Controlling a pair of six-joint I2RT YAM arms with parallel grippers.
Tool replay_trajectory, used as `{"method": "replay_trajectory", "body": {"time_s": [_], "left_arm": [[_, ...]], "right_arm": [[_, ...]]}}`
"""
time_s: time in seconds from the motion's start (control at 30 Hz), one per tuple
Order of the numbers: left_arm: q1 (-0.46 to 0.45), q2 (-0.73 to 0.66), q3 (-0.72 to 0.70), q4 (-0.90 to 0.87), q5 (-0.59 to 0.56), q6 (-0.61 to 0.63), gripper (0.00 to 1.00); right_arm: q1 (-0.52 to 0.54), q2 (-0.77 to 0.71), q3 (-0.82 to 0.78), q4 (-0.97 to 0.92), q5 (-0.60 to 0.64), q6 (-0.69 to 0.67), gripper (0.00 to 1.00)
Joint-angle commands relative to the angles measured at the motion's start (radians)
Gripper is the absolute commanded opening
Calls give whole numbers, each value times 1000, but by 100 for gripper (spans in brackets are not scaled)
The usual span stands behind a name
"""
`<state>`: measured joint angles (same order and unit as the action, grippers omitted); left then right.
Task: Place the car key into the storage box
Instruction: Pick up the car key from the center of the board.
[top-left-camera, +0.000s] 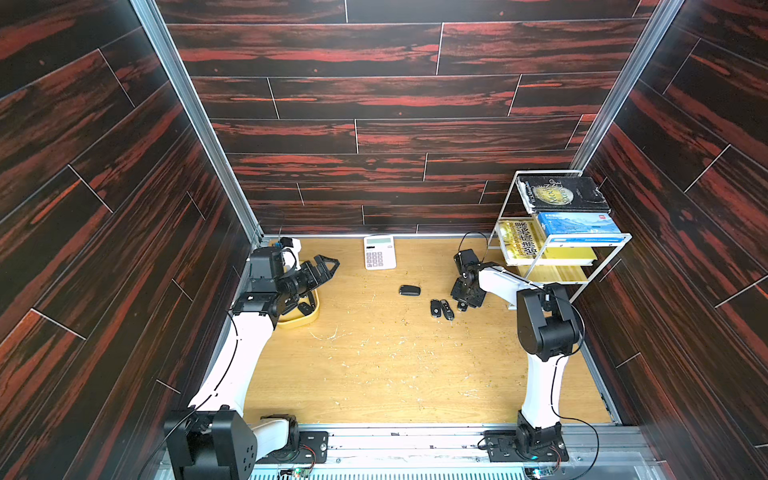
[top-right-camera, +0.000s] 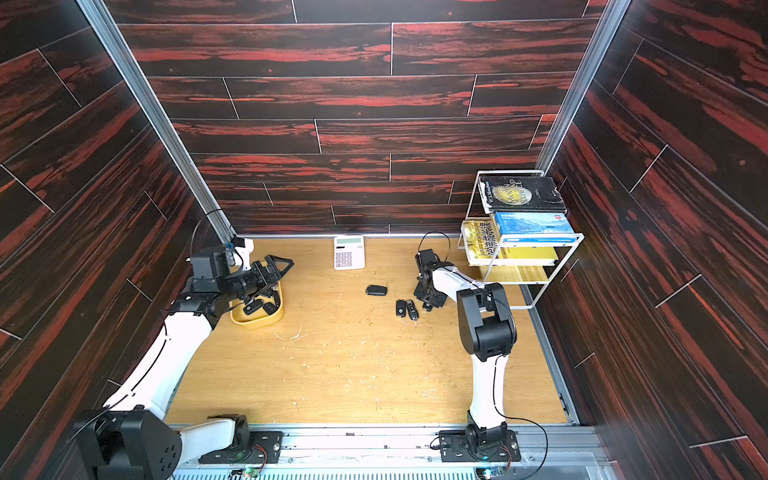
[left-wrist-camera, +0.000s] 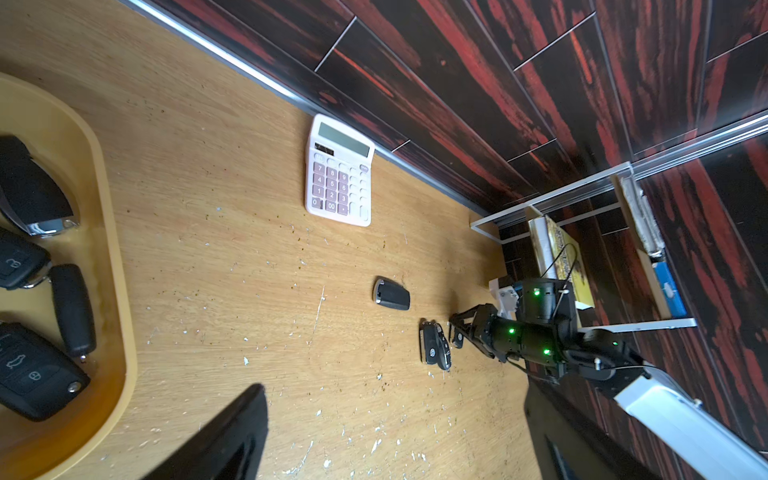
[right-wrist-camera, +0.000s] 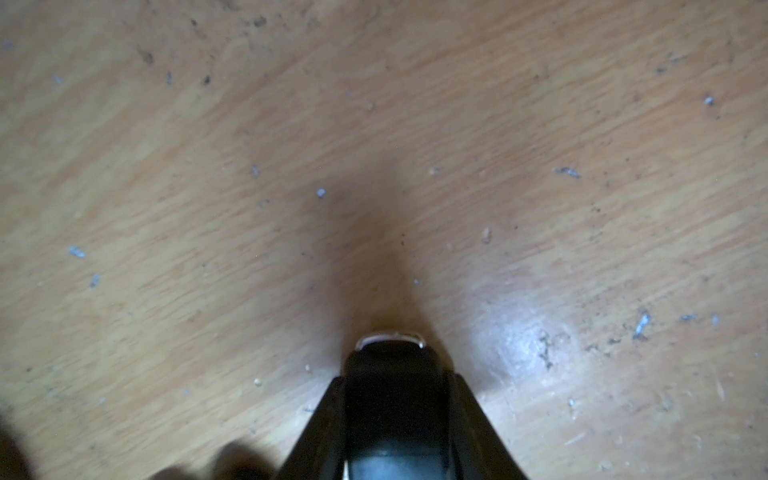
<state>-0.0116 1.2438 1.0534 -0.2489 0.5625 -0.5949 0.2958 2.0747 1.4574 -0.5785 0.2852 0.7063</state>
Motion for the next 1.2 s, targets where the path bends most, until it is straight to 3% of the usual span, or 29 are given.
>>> {"method": "replay_trajectory", "body": {"time_s": [0.0,0.23,0.53,0.87,1.07,1.17], "left_arm": [[-75,-7,-42,47,-55,57,100],[-235,-31,-132,194,-189,29,100],[-393,10,-363,652,-278,-124,100],[-556,144,-425,1028,-388,-106,100],[-607,297,-423,1321,-426,-154,99],[-633,333,-419,1364,-441,-143,99]], "right_arm": [[3,12,-34,-19,-89,-7,33],[4,-74,-50,-17,-175,-24,34],[7,-209,-82,9,-328,-20,34],[24,-269,-30,23,-458,6,34],[69,-273,40,34,-519,39,34],[90,-273,82,26,-528,48,34]]}}
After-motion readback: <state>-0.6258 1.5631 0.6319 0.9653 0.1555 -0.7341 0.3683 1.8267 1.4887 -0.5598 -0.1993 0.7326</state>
